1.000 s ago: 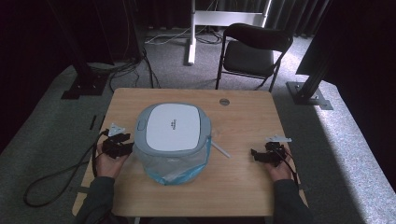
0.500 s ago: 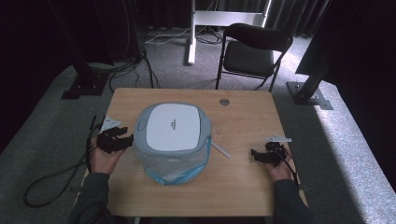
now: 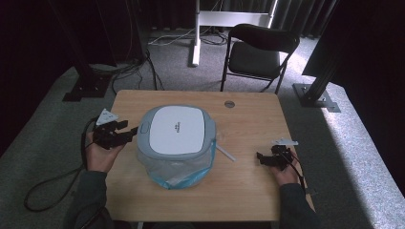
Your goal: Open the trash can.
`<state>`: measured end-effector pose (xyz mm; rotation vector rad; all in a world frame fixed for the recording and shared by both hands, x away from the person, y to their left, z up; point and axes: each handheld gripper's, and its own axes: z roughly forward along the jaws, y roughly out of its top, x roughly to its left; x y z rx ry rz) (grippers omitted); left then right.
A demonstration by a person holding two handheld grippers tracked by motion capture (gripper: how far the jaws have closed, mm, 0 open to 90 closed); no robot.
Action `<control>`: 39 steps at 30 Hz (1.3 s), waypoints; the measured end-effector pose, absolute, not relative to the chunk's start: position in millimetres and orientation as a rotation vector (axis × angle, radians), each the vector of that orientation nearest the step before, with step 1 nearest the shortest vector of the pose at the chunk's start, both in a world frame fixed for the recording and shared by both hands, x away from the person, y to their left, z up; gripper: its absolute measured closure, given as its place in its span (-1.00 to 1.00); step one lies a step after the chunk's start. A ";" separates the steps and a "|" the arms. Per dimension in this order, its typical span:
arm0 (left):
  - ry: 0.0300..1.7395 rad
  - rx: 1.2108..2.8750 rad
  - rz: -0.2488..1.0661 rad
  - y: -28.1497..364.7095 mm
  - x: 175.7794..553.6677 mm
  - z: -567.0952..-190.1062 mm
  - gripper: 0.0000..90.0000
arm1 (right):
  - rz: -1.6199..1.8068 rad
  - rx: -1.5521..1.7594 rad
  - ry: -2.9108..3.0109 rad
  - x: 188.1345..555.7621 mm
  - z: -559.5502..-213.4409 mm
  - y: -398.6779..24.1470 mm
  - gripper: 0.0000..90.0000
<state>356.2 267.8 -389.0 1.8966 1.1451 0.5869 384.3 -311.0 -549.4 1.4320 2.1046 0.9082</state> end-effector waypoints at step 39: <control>0.976 1.840 0.630 252.8 326.2 -328.0 -0.08 | 0.907 1.433 2.104 384.2 -549.4 -310.9 -0.73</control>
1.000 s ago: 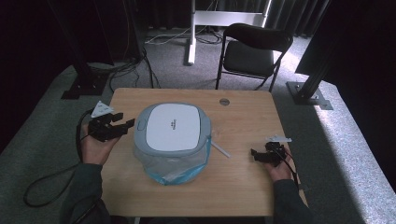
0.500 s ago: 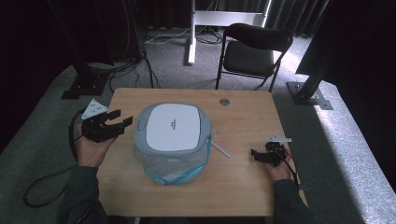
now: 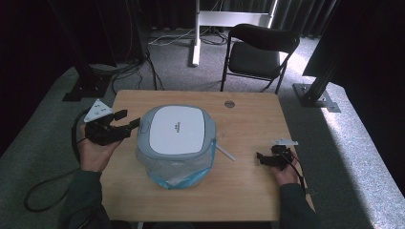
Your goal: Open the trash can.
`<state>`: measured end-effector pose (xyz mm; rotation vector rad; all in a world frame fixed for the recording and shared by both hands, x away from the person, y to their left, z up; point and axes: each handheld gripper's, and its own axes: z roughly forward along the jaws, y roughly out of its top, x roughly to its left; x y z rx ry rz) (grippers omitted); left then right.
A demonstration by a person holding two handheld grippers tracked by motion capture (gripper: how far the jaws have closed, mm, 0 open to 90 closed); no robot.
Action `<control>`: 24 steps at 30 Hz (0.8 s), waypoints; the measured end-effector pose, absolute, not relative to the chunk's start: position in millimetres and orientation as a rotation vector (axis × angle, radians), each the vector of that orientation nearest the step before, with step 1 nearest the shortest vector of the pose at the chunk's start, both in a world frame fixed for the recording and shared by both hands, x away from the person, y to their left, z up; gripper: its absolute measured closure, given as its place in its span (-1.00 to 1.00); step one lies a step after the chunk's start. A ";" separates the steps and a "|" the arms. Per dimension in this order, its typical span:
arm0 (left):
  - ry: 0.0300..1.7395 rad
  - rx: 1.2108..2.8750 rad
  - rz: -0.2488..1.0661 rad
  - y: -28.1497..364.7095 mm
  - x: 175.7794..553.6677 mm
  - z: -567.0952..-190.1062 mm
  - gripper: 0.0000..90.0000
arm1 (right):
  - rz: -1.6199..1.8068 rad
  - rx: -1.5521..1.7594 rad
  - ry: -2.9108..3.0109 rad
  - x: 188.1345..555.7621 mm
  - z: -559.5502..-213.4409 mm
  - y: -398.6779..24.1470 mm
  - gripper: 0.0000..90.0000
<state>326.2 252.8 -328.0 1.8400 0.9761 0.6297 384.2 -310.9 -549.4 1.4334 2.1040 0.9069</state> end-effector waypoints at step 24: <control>0.954 1.835 0.594 246.5 327.2 -328.3 -0.09 | 0.907 1.434 2.104 384.2 -549.4 -310.9 -0.73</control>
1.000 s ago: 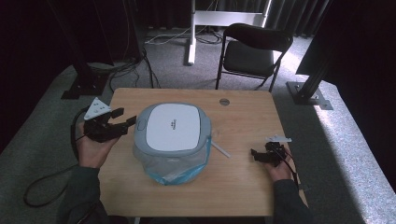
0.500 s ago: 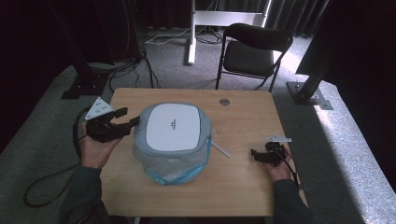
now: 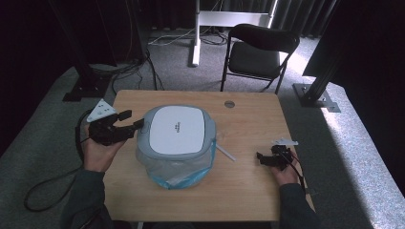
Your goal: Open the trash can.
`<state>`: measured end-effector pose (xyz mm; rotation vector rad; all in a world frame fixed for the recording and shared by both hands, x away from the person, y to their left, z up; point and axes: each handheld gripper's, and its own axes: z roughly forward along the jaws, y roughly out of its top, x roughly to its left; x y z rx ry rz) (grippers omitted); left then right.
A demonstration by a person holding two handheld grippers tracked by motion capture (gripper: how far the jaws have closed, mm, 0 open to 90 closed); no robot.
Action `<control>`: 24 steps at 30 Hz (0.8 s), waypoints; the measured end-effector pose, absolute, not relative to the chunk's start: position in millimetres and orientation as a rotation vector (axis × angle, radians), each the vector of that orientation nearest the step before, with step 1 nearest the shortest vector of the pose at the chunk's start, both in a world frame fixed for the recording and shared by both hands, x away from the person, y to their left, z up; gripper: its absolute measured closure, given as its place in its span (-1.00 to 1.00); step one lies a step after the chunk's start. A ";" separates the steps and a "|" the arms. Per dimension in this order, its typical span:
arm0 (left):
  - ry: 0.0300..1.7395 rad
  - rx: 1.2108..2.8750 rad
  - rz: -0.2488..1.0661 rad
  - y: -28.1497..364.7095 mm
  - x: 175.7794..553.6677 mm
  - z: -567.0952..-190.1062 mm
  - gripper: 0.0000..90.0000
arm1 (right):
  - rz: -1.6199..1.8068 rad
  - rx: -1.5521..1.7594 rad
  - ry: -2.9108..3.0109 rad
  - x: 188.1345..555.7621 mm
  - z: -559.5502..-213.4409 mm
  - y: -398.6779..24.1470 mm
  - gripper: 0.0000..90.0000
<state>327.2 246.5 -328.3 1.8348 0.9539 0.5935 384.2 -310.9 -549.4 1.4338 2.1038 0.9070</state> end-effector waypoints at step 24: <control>0.958 1.853 0.620 246.3 328.4 -328.7 -0.05 | 0.906 1.436 2.102 384.2 -549.4 -310.7 -0.73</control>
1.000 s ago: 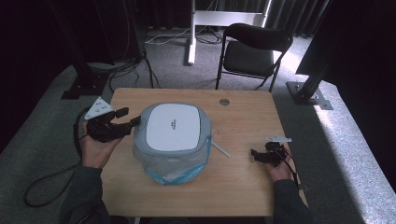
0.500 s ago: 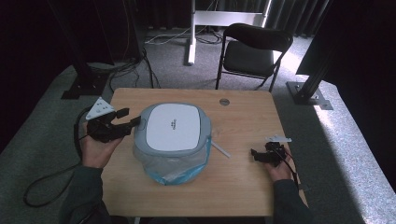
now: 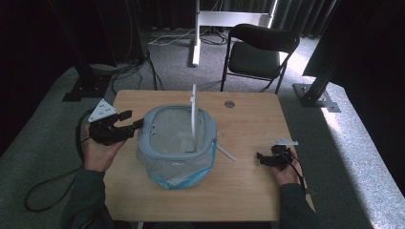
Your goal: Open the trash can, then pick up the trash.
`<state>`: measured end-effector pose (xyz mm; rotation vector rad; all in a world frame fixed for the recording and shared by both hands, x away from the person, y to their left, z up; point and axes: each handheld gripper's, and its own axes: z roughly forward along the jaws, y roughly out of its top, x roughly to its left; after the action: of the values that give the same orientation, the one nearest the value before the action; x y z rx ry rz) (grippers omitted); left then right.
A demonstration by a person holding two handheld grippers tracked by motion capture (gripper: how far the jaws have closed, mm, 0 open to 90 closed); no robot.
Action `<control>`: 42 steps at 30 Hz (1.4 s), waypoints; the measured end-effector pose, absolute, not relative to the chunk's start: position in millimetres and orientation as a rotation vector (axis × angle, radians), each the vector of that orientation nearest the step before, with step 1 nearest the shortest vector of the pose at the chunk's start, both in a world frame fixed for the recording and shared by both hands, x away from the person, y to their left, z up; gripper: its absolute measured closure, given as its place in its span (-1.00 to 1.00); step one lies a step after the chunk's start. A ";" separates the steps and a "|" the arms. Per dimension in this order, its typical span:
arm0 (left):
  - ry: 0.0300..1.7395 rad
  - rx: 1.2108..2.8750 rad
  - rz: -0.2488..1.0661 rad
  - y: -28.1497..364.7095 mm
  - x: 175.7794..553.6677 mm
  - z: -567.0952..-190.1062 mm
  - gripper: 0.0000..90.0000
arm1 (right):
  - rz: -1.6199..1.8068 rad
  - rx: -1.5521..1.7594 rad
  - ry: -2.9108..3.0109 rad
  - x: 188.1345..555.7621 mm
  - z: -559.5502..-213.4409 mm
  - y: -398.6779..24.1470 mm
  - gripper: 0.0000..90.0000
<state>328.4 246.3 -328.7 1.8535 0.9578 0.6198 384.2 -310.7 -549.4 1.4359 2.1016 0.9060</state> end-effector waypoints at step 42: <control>1.073 1.788 0.676 268.2 332.0 -349.7 -0.06 | 0.903 1.441 2.096 383.9 -549.3 -310.4 -0.73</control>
<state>332.0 268.2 -349.7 1.7877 1.0735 0.6758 383.9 -310.4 -549.3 1.4412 2.0960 0.9031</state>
